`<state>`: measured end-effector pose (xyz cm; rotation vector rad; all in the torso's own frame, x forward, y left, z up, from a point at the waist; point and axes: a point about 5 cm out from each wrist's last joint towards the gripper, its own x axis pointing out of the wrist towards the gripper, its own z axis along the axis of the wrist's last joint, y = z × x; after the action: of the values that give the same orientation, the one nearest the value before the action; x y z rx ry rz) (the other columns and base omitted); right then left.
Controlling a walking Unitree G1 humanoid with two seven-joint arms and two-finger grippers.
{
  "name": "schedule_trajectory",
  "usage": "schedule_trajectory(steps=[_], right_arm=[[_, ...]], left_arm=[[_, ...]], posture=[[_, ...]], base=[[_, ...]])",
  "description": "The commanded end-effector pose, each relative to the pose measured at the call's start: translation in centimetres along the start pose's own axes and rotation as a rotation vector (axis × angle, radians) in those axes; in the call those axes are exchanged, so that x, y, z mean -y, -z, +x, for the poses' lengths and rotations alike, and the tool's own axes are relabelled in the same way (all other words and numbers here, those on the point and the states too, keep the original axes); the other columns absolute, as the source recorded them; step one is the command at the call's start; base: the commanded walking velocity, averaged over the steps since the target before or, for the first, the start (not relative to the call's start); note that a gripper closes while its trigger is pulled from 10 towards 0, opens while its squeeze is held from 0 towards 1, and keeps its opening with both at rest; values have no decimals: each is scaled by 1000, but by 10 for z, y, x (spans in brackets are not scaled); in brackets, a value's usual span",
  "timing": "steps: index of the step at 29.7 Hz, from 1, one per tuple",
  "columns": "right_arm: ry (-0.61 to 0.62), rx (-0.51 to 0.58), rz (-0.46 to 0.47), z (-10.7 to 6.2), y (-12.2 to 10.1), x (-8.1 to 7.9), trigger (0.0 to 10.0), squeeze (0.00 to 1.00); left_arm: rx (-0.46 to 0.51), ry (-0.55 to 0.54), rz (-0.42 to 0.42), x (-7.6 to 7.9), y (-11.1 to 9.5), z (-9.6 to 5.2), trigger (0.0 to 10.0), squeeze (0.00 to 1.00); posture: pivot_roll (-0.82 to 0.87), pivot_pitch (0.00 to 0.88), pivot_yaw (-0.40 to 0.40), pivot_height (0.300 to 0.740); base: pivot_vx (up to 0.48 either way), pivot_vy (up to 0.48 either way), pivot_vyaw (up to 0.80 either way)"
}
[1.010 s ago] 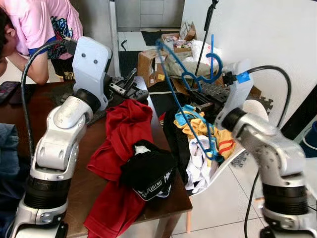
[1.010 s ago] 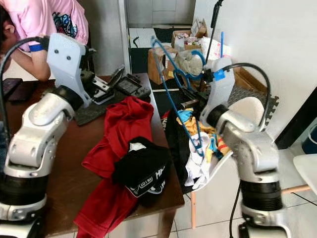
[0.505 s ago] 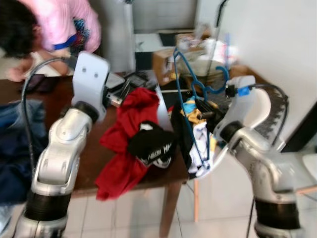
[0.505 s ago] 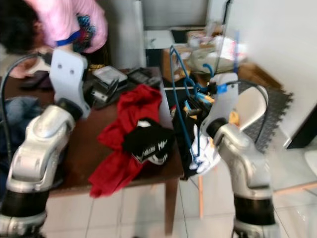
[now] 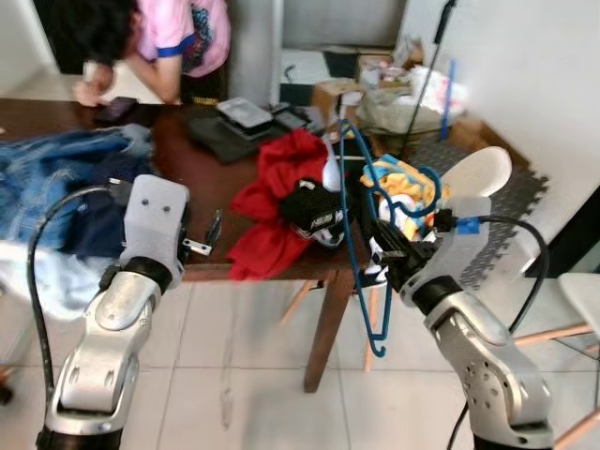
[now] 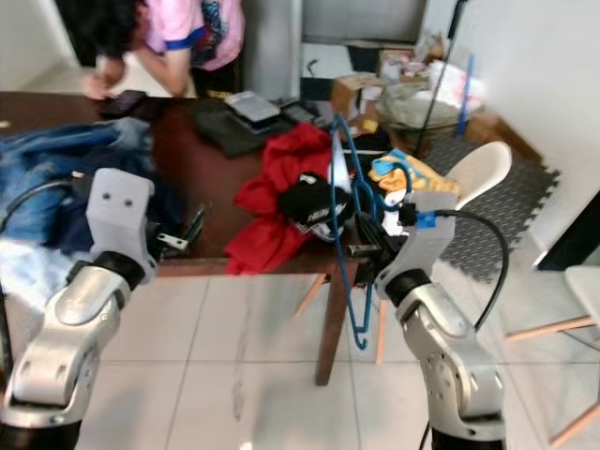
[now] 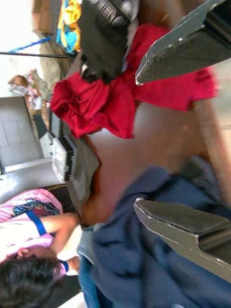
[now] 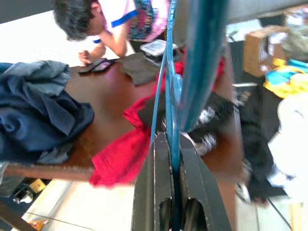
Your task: Hang hanger
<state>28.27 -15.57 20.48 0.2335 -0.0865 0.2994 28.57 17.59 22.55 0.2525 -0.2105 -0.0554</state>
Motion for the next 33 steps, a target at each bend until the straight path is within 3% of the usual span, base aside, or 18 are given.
schedule_trajectory(steps=[1,7,16,23,33], right_arm=[[4,33,-7,-1,-5,1,10000,0],[-26,73,0,5,-13,-4,10000,0],[-45,93,8,8,-15,-9,10000,0],[-45,116,23,9,-17,-10,10000,0],[-49,127,22,10,-18,-11,10000,0]], left_arm=[[44,-9,16,0,-9,2,10000,0],[151,-62,41,-13,-31,12,10000,0],[156,-56,27,-13,-30,14,10000,0],[170,-32,6,-10,-31,14,10000,0],[205,-63,11,-24,-38,23,10000,0]], posture=[[72,75,-53,740],[78,74,-61,740],[75,73,-59,740],[70,74,-59,740],[69,66,-54,740]], base=[[0,0,800],[0,0,800],[0,0,800],[132,0,0],[332,0,0]])
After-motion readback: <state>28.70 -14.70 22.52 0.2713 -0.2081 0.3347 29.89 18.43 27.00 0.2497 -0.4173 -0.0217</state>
